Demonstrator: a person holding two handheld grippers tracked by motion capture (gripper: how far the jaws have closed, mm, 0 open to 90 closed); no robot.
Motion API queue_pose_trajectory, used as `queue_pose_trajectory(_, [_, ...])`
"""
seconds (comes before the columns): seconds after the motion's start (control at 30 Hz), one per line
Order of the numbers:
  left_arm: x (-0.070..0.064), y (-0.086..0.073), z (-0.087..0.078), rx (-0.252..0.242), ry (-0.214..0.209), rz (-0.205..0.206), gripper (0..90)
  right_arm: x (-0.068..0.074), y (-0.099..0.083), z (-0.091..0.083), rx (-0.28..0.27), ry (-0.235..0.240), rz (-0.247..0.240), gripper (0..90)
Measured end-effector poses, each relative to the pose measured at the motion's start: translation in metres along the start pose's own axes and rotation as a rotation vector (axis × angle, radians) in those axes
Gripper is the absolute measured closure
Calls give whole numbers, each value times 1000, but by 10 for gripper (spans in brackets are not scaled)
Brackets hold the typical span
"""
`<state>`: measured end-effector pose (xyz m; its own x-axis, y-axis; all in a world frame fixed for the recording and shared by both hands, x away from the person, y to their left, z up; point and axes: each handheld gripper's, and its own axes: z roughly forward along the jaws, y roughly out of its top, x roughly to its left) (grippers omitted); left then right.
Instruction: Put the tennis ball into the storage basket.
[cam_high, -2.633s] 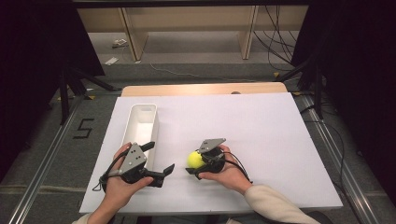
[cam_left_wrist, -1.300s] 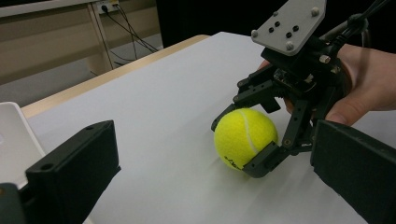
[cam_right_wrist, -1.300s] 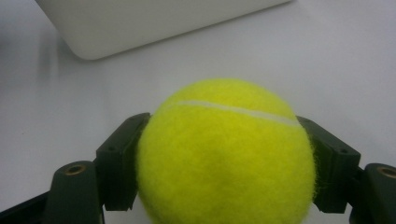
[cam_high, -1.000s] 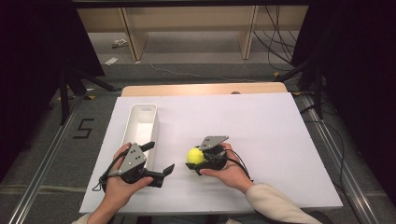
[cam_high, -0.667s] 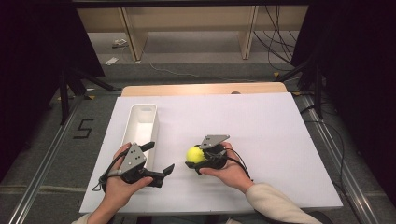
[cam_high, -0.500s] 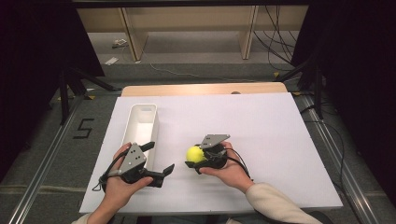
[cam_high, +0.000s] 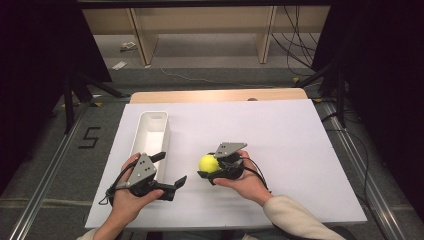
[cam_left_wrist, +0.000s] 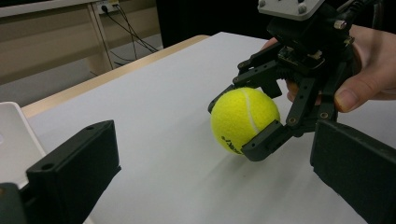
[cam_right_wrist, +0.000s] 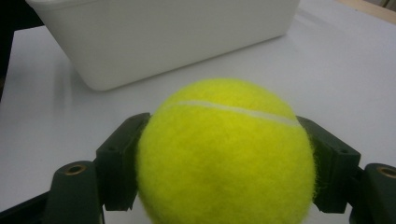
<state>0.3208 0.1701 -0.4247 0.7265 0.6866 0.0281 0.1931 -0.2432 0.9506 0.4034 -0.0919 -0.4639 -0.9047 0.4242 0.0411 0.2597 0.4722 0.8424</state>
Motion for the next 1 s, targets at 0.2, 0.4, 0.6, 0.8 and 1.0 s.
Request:
queue_pose_trajectory(0.2, [0, 0, 0, 0, -1, 1, 8, -1, 5, -4, -18, -5, -5, 265])
queue_pose_trajectory(0.4, [0, 0, 0, 2, -1, 1, 8, -3, 8, -7, -30, -10, 3, 265])
queue_pose_trajectory(0.6, [0, 0, 0, 0, -1, -1, 8, -4, 11, -8, -42, -7, 16, 265])
queue_pose_trajectory(0.8, [0, 0, 1, 0, -1, -2, 8, -5, 14, -10, -54, -11, 14, 265])
queue_pose_trajectory(1.0, [0, 0, 1, 1, -1, -2, 8, -6, 18, -12, -73, -13, 25, 265])
